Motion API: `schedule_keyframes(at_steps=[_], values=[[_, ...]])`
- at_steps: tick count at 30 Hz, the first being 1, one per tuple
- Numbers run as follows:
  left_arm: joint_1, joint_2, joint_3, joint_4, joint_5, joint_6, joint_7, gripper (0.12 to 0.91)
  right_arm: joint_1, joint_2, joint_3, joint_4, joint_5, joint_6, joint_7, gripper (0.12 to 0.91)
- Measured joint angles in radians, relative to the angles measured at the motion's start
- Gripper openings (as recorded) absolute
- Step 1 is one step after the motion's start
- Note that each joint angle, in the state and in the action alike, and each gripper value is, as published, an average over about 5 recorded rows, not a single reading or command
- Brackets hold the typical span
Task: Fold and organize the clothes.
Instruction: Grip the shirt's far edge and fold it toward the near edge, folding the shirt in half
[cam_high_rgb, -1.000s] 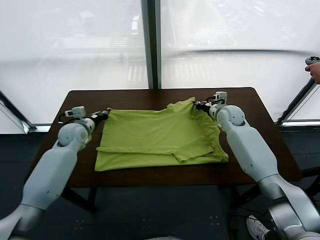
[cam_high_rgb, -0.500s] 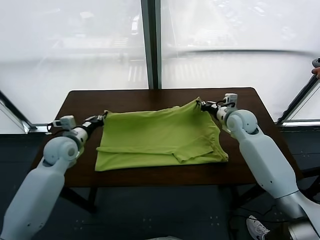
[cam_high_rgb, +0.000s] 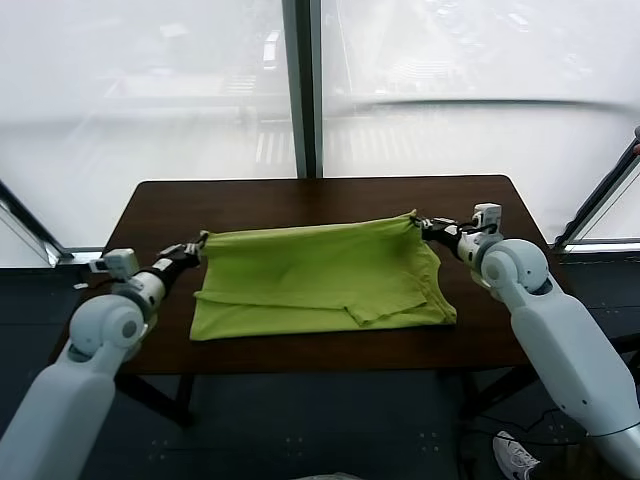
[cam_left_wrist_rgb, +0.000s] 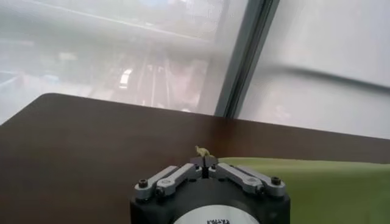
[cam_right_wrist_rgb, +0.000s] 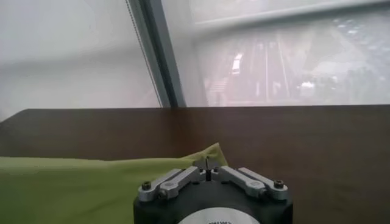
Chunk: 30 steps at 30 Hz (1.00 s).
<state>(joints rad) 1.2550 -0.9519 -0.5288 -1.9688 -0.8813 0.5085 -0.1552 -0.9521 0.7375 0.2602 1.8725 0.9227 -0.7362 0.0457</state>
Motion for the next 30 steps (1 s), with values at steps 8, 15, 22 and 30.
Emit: schedule_keyframes(at_steps=[8,15,22,30], values=[[0.116,-0.009,-0.038,-0.058,0.030,0.006,-0.001,0.171,-0.063,-0.053,0.017,0.075,-0.003,0.000,0.009,0.139],[0.204,-0.026,-0.064,-0.092,0.048,0.004,0.001,0.171,-0.115,-0.072,0.023,0.115,-0.010,0.000,0.018,0.139],[0.259,-0.036,-0.079,-0.112,0.061,0.001,-0.001,0.171,-0.158,-0.087,0.033,0.122,-0.024,0.000,-0.014,0.139],[0.302,-0.043,-0.105,-0.144,0.057,0.032,-0.023,0.185,-0.187,-0.090,0.074,0.140,-0.033,0.002,-0.033,0.372]])
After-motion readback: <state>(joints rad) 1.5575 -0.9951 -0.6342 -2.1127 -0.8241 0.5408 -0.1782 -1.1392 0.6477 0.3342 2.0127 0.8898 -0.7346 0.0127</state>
